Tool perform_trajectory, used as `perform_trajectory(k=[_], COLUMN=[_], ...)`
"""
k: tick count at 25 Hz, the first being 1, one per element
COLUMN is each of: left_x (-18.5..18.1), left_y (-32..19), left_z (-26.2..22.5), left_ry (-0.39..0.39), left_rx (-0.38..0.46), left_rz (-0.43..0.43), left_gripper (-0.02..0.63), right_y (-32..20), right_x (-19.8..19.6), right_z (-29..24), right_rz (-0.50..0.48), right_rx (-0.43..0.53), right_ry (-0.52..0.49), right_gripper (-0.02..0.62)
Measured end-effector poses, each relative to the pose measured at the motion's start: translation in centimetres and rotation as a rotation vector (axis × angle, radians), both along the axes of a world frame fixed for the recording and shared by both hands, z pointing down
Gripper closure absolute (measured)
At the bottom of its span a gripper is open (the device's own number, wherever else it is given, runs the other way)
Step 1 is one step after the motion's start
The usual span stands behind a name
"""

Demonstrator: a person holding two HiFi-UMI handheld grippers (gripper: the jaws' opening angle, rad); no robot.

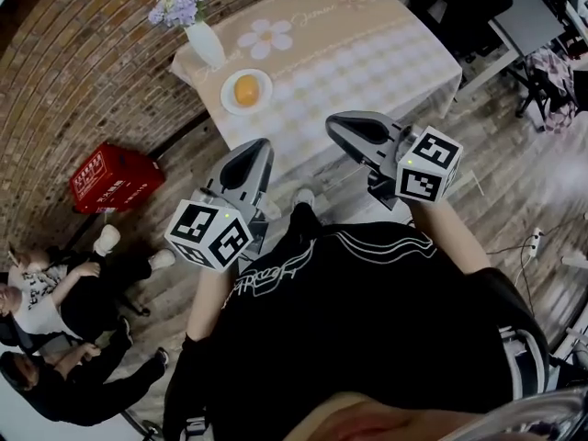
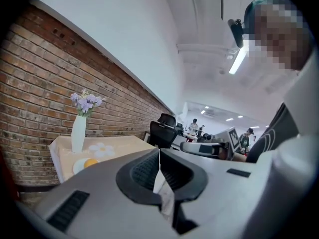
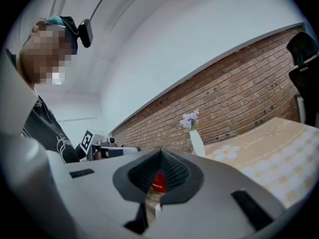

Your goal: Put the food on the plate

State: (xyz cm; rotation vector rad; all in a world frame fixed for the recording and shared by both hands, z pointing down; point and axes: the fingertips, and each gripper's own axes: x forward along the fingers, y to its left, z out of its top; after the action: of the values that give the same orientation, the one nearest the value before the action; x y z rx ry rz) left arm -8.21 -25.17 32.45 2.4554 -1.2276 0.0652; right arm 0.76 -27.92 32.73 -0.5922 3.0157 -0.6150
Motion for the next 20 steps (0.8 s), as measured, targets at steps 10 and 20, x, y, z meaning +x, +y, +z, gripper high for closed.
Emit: perform_trajectory(k=[10, 20], left_x=[-0.2, -0.4], left_y=[0.7, 0.1], left_z=[-0.1, -0.1], left_ry=[-0.005, 0.011], left_rx=[-0.007, -0.009], left_rz=[-0.030, -0.058], left_gripper=[0.598, 0.598], right_y=[0.2, -0.5], right_x=[0.3, 0.8], right_z=[0.1, 0.3], right_rz=[0.010, 0.027], right_rx=[0.008, 0.003], right_ry=[0.010, 0.013], right_gripper=[0.598, 0.598])
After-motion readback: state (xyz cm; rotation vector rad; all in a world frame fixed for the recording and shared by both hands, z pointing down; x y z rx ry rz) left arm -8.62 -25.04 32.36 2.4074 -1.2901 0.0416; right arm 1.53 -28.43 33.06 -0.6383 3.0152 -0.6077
